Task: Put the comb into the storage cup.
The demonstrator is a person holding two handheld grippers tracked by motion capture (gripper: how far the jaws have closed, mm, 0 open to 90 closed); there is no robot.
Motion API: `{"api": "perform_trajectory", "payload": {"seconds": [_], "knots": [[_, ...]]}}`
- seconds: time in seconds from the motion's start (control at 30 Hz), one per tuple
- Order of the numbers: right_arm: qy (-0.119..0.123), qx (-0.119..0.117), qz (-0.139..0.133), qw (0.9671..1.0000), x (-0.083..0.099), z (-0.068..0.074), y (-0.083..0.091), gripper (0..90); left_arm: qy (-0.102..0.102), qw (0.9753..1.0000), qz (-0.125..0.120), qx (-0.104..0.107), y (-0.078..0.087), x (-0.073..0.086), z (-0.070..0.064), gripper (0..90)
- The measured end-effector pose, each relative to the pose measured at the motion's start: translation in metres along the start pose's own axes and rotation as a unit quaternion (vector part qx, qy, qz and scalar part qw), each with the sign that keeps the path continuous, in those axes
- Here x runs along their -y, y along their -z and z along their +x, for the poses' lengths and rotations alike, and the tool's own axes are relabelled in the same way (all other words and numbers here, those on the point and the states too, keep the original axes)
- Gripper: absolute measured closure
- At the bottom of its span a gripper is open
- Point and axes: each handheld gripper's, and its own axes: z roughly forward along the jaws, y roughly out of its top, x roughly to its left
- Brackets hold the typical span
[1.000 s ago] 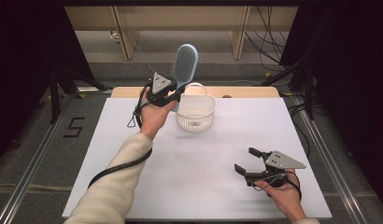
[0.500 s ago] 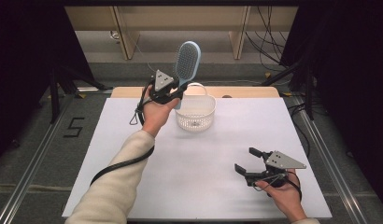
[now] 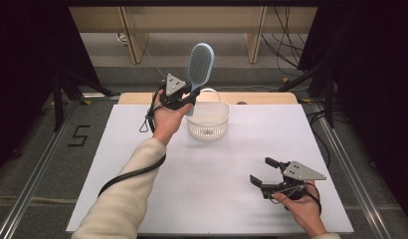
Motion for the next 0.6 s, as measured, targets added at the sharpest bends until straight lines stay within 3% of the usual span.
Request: {"api": "perform_trajectory", "payload": {"seconds": [0.6], "knots": [[-0.002, 0.002, -0.002, 1.0, 0.0002, -0.0003, -0.0002, 15.3, 0.002, 1.0, -0.001, -0.001, -0.0062, 0.0008, -0.0001, 69.8]]}}
